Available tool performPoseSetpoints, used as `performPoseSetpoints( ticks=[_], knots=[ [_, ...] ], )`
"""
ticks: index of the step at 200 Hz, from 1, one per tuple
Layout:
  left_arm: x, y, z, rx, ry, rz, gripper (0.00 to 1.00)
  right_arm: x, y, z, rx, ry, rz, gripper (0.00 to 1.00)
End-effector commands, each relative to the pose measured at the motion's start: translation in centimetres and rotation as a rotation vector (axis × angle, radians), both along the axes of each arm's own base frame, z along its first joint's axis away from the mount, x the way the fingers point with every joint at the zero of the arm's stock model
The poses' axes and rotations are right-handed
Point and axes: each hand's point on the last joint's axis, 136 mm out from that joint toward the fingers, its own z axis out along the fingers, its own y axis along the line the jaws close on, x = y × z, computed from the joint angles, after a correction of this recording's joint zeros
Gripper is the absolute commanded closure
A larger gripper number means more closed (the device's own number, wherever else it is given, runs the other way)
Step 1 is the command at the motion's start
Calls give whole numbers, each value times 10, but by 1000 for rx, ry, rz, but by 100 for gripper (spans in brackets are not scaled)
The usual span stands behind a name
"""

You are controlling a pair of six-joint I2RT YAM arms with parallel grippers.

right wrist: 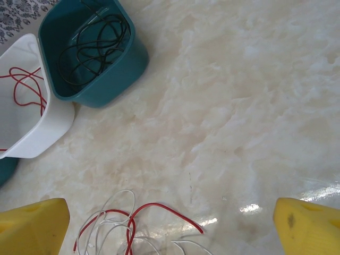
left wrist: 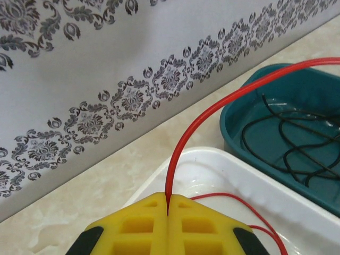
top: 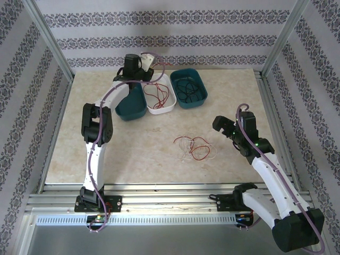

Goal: Untangle the cables

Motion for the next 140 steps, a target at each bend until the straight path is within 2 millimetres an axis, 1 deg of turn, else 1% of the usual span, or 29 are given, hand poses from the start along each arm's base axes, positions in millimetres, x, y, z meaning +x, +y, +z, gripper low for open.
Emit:
performPoseSetpoints(
  ticks=[1, 17, 46, 73, 99, 140],
  knots=[
    [-12, -5, -4, 96, -2, -66, 100, 0, -5, -1, -21, 2, -13, 2],
    [-18, -7, -14, 162, 0, -106, 100, 1, -4, -2, -18, 4, -11, 2],
    [-34, -13, -30, 248, 5, -200, 100, 0, -5, -1, -20, 3, -13, 2],
    [-46, -9, -36, 296, 61, -227, 100, -2, -6, 0, -26, -1, -19, 2],
    [-61, -12, -44, 360, 124, -292, 100, -1, -7, 1, -26, -2, -19, 2],
    [-73, -17, -61, 464, 181, -344, 100, 0, -6, -1, -20, 0, -17, 2]
  ],
)
